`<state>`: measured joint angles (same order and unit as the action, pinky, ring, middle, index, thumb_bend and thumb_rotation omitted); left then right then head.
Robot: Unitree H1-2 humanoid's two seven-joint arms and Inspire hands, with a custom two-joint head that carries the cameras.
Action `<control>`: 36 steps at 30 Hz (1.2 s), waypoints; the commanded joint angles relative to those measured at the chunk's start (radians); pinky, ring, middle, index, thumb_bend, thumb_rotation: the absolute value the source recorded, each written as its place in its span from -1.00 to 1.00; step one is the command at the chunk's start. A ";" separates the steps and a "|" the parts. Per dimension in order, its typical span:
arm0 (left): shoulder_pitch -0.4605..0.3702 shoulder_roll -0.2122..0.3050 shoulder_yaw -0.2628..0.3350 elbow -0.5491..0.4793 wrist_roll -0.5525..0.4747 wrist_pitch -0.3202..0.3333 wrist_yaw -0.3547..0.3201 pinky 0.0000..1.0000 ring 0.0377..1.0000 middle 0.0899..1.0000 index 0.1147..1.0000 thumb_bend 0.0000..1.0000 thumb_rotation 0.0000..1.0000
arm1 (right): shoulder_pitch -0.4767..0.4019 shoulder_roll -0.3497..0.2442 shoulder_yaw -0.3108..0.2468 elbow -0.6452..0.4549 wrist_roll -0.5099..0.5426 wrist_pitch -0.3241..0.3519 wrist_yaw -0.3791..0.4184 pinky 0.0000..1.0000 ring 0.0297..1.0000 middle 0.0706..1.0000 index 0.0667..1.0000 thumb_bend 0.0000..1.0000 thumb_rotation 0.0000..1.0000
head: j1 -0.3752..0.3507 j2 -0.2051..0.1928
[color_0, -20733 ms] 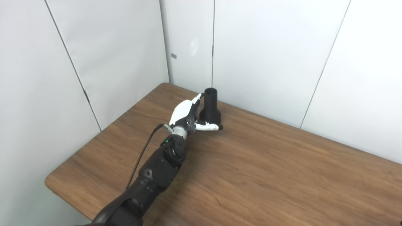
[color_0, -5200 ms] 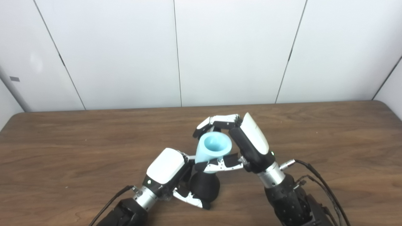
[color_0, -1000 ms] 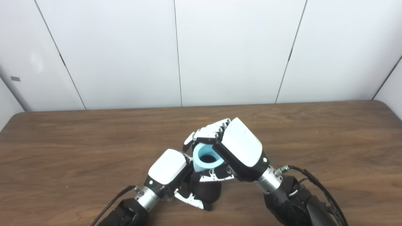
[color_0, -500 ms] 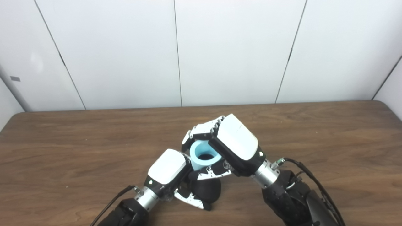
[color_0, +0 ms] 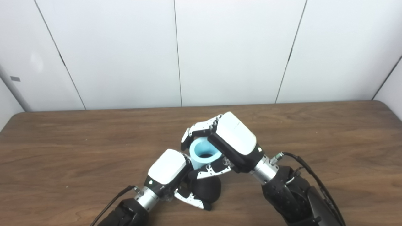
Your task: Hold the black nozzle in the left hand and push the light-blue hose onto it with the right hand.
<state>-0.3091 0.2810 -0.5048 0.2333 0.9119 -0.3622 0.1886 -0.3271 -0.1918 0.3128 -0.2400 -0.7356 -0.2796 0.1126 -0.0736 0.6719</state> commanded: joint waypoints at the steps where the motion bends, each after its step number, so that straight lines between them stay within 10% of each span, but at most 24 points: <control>1: 0.106 -0.015 -0.039 0.054 -0.001 -0.002 -0.003 -0.85 -0.83 -0.79 -0.17 0.04 -0.92 | 0.004 -0.018 -0.016 0.010 0.007 0.053 0.042 -0.86 -0.81 -0.14 -0.12 0.06 -1.00 | -0.002 0.000; 20: 0.109 -0.014 -0.039 0.054 -0.002 -0.005 -0.002 -0.85 -0.84 -0.79 -0.17 0.04 -0.92 | -0.013 -0.026 -0.054 0.002 0.148 0.160 0.117 -0.55 -0.45 -0.17 -0.04 0.05 -1.00 | -0.004 0.001; 36: 0.104 -0.017 -0.039 0.052 0.002 0.006 -0.013 -0.85 -0.83 -0.78 -0.17 0.04 -0.92 | 0.002 -0.017 -0.030 -0.015 0.125 0.147 0.109 -0.73 -0.63 -0.18 -0.04 0.05 -1.00 | -0.003 0.001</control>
<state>-0.3077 0.2807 -0.5048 0.2304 0.9127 -0.3593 0.1812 -0.3268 -0.1936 0.2829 -0.2443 -0.5838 -0.1470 0.2115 -0.0767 0.6719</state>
